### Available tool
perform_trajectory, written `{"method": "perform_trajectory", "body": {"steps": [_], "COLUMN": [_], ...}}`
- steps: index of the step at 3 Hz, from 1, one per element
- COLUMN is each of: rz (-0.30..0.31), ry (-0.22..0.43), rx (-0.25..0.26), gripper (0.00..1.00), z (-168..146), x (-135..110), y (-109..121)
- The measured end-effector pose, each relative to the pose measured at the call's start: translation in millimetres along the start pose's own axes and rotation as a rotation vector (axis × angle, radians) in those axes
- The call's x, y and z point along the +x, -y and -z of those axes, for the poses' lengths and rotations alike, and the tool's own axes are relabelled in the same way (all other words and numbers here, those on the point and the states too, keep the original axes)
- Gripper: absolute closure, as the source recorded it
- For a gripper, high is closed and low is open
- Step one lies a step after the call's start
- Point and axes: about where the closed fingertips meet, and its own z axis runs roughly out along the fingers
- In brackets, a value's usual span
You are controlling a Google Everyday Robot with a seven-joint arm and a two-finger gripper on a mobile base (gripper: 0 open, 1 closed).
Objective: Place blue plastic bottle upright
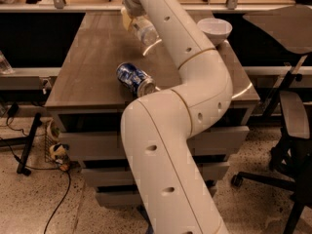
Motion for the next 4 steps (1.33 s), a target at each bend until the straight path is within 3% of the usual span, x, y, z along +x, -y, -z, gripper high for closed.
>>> {"method": "perform_trajectory", "body": {"steps": [1,2,3,4], "rz": [0.041,0.034,-0.015,-0.031], "ry": [0.163,0.363,0.555,0.484], "rx": [-0.018,-0.048,-0.09,-0.164], "gripper": [1.0,1.0,1.0,1.0], "z": [48,92,123,64], "x": [-27,-46,-42,-3], "y": [22,55,97,84]}}
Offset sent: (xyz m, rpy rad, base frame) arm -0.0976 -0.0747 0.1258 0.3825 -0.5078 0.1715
